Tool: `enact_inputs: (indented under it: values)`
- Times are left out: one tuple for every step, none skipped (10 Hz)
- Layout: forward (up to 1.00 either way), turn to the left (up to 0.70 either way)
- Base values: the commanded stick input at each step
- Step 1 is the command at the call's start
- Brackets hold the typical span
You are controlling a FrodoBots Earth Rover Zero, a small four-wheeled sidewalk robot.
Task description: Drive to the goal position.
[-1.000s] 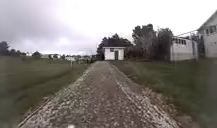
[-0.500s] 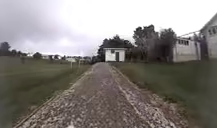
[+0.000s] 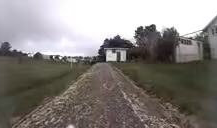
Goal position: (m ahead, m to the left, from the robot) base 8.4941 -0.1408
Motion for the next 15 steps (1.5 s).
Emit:
enact_inputs:
  values:
    - [0.85, 0.0]
    - [0.85, 0.0]
    - [0.85, 0.0]
    - [0.85, 0.0]
    - [0.85, 0.0]
    - [0.85, 0.0]
    - [0.85, 0.0]
    - [0.85, 0.0]
    - [0.85, 0.0]
    - [0.85, 0.0]
    - [0.85, 0.0]
    - [0.85, 0.0]
    - [0.85, 0.0]
    - [0.85, -0.02]
    - [0.85, -0.11]
